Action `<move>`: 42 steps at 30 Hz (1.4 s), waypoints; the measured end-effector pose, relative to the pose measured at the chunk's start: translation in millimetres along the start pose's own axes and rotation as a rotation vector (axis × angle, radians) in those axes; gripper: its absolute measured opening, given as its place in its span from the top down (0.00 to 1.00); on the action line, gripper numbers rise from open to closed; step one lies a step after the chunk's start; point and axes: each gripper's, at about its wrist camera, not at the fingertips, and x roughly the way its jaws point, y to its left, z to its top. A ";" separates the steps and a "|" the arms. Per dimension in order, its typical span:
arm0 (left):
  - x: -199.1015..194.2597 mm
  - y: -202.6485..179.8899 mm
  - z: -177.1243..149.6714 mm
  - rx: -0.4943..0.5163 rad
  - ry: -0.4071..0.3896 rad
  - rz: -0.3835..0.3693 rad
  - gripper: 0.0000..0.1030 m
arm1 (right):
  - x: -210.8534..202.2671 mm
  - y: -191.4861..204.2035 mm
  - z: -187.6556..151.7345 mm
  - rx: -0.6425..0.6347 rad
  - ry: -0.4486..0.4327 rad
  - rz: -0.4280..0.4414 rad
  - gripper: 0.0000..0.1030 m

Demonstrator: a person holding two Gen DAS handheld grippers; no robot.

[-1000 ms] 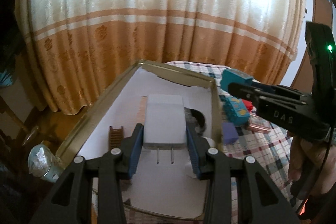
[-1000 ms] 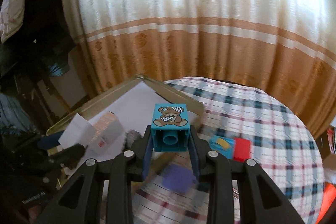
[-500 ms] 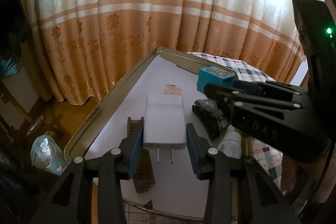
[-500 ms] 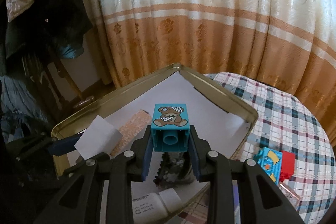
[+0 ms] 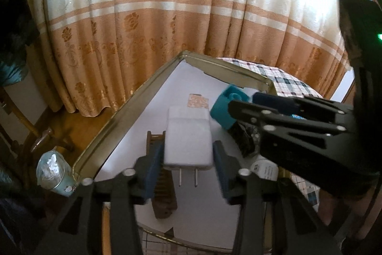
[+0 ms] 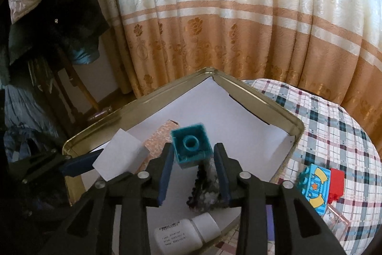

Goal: Organize rigid objects
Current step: 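Lower the charger and bear box onto the tray paper and open both tools, then withdraw both tools from the tray back over the table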

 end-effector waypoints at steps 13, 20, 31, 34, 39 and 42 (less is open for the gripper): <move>-15.5 -16.7 -0.9 -0.013 -0.051 -0.057 0.27 | -58.3 -75.7 -54.7 0.174 0.013 -0.148 0.45; -17.8 -23.3 -1.3 -0.013 -0.061 -0.055 0.09 | -41.6 -75.1 -66.3 0.178 0.075 -0.138 0.45; -14.3 -21.5 8.3 -0.034 -0.058 -0.045 0.05 | 4.1 -67.9 -65.3 0.163 0.185 -0.153 0.46; -14.7 -21.3 8.4 -0.031 -0.059 -0.047 0.05 | 7.3 -66.9 -64.6 0.154 0.183 -0.164 0.54; -16.7 -32.0 12.4 0.001 -0.068 -0.070 0.05 | -14.6 -69.6 -72.5 0.165 0.147 -0.132 0.58; -17.6 -47.6 14.0 0.024 -0.068 -0.091 0.05 | -38.8 -78.4 -81.0 0.195 0.108 -0.142 0.58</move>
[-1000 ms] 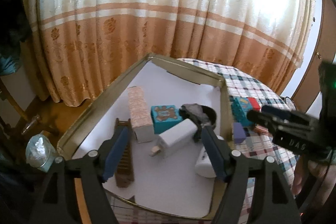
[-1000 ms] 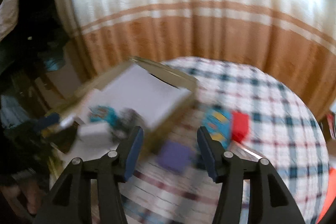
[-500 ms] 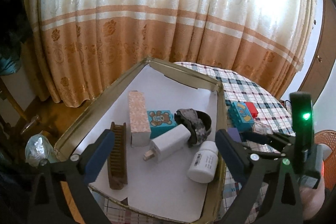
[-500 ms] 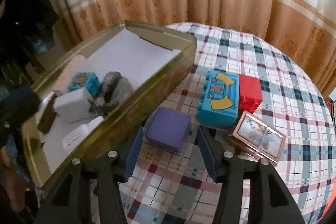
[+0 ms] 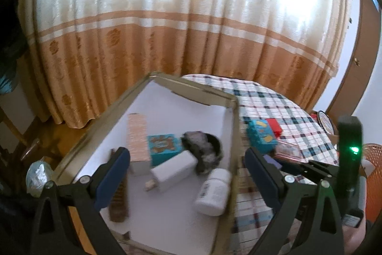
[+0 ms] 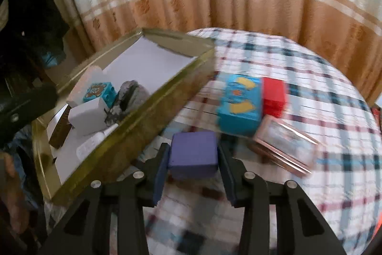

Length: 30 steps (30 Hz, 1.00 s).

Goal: Organize rigid objects
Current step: 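Withdraw both tools from the tray back over the table, then grasp the purple cube with the right tool while the left tool grasps the blue toy brick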

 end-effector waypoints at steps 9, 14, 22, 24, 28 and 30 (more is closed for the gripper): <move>15.3 -66.5 3.0 0.095 0.030 -0.085 0.05 | -37.4 -64.5 -20.9 0.100 -0.043 -0.133 0.58; 29.0 -99.7 3.4 0.141 0.064 -0.126 0.10 | -42.9 -90.3 -24.0 0.148 -0.050 -0.161 0.58; 61.9 -130.8 2.0 0.166 0.152 -0.186 0.23 | -41.7 -111.9 -28.2 0.191 -0.055 -0.173 0.59; 73.5 -133.6 1.2 0.163 0.183 -0.189 0.25 | -40.8 -113.8 -30.2 0.195 -0.054 -0.168 0.59; 88.6 -136.9 -0.5 0.160 0.216 -0.195 0.26 | -38.9 -116.0 -32.7 0.201 -0.048 -0.162 0.59; 97.0 -137.4 -0.3 0.158 0.227 -0.189 0.26 | -39.0 -117.0 -32.6 0.204 -0.054 -0.159 0.58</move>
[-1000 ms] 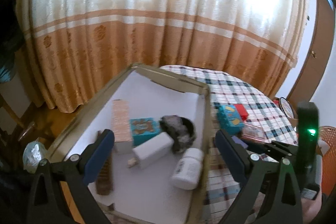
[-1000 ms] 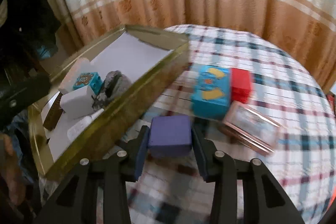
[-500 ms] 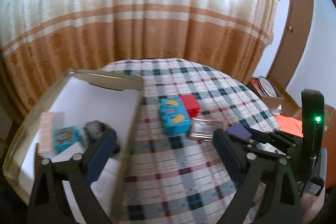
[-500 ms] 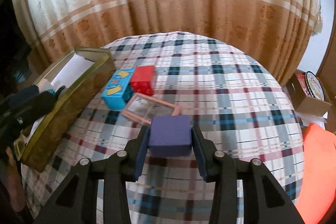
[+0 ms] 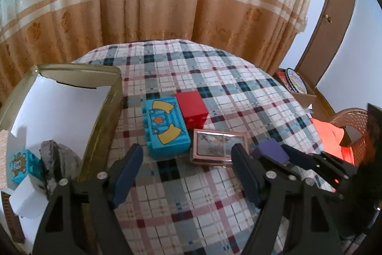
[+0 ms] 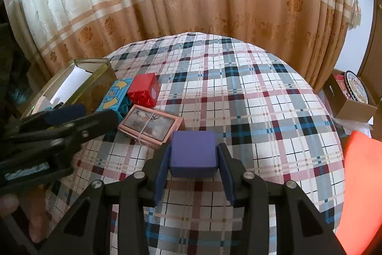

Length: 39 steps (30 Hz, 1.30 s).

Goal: Organize rigid objects
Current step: 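Grasp the purple cube with the right tool while the left tool grasps the blue toy brick, then lift the blue brick with the left tool while the right tool lifts the purple cube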

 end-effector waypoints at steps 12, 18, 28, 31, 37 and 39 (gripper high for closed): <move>34.2 7.7 5.5 -0.050 0.052 0.019 0.34 | 2.7 -3.1 -0.9 0.020 0.012 0.017 0.58; 36.1 11.2 7.5 -0.076 0.033 0.020 0.42 | 5.7 -1.3 -2.4 0.014 0.019 0.015 0.58; 27.9 16.7 5.3 -0.079 0.011 0.026 0.58 | 7.0 0.9 -1.7 0.004 0.020 0.009 0.59; 20.0 14.7 2.8 -0.068 -0.009 0.031 0.58 | 7.1 1.2 -1.6 0.005 0.020 0.008 0.59; 0.3 9.7 -4.8 -0.035 -0.050 0.039 0.58 | 7.3 1.0 -1.5 0.004 0.020 0.007 0.59; -4.1 8.8 -8.4 -0.029 -0.055 0.039 0.58 | 7.0 1.1 -1.6 0.005 0.020 0.007 0.59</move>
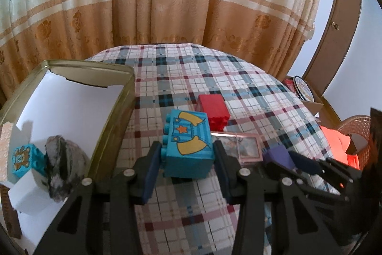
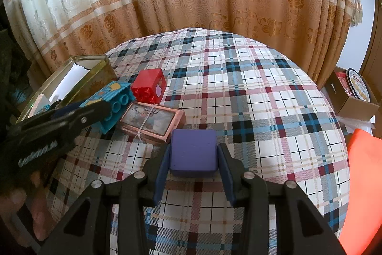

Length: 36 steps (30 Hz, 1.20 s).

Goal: Organize rigid objects
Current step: 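Lift the blue brick with the left tool while the right tool lifts the purple cube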

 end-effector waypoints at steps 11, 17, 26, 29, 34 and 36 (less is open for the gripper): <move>-24.0 5.5 -23.6 0.001 -0.011 -0.026 0.58 | -1.4 1.0 1.0 -0.012 -0.012 -0.016 0.59; -29.7 6.1 -38.5 0.013 0.010 -0.042 0.58 | -2.8 3.4 1.2 -0.026 -0.018 -0.029 0.59; -20.0 -0.5 -48.9 0.028 0.060 -0.050 0.58 | -2.6 7.9 -0.1 -0.048 -0.015 -0.039 0.59; -16.4 -3.8 -46.6 0.041 0.067 -0.043 0.55 | -0.8 9.7 -0.9 -0.055 -0.002 -0.040 0.59; -8.9 2.9 -46.3 0.007 0.093 -0.081 0.58 | -0.3 12.0 -1.9 -0.063 0.002 -0.045 0.59; -11.8 2.2 -46.7 0.016 0.078 -0.089 0.59 | -0.6 12.1 -1.9 -0.064 -0.001 -0.048 0.59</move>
